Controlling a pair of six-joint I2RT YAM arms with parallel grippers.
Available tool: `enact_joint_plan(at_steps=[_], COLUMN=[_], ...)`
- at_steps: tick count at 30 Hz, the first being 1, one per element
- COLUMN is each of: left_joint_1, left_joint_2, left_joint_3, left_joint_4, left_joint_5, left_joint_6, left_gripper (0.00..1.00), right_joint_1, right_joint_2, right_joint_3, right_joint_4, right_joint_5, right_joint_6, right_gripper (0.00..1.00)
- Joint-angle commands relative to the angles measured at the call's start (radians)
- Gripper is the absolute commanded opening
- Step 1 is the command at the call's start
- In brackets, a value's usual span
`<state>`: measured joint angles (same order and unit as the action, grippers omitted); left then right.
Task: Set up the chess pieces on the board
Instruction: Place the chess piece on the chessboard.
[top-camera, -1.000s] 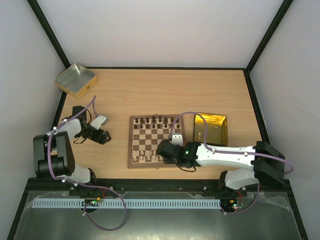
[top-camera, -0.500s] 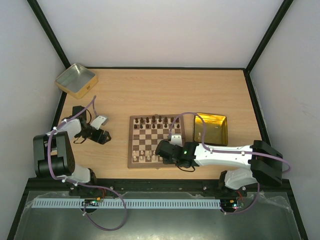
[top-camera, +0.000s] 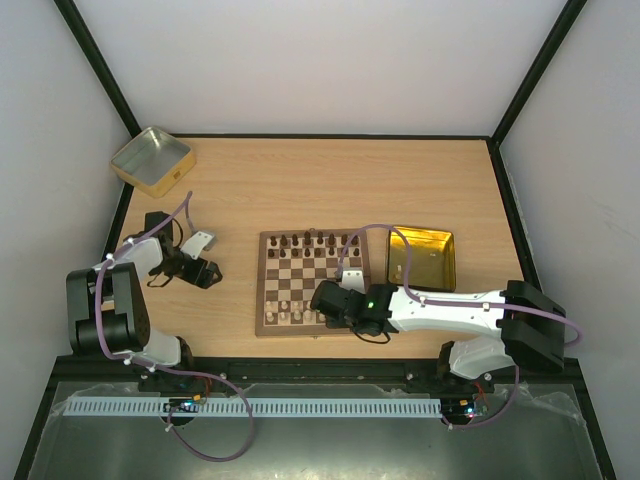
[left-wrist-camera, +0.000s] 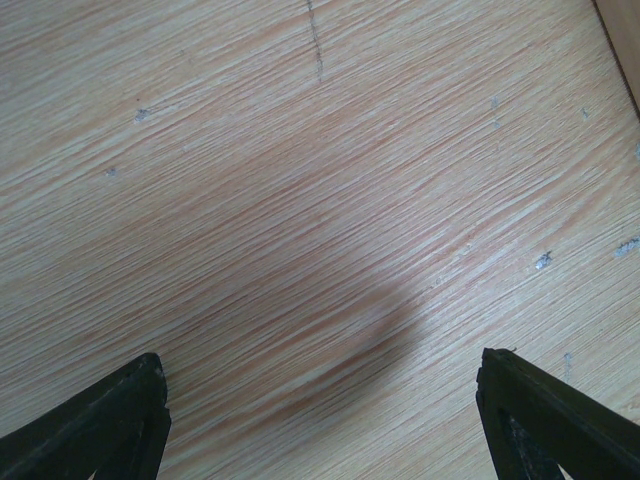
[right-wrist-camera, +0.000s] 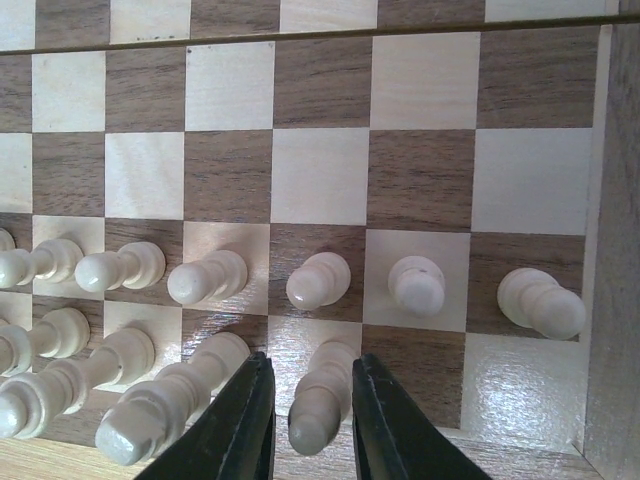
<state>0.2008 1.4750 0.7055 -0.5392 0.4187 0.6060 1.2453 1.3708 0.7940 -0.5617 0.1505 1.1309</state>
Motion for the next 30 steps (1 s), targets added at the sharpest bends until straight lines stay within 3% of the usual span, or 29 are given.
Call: enact_joint_plan(at_steps=[1,14,30], left_joint_1=[-0.002,-0.003,-0.002], left_joint_2=[0.004,0.001,0.004], left_joint_3=[-0.029,-0.028,-0.027], left_joint_4=[-0.063,-0.063,-0.065], left_joint_5=[-0.017,-0.015,-0.014], left_joint_6=[-0.002,-0.002,0.000], left_gripper=[0.84,0.84,0.84], right_joint_1=[0.008,0.008,0.008], right_joint_2=[-0.003,0.018,-0.031], right_joint_3=[0.026,0.007,0.111], right_joint_4=[0.012,0.044,-0.114], right_joint_5=[0.008,-0.011,0.133], right_joint_6=[0.011,0.007,0.014], right_gripper=[0.21,0.17,0.21])
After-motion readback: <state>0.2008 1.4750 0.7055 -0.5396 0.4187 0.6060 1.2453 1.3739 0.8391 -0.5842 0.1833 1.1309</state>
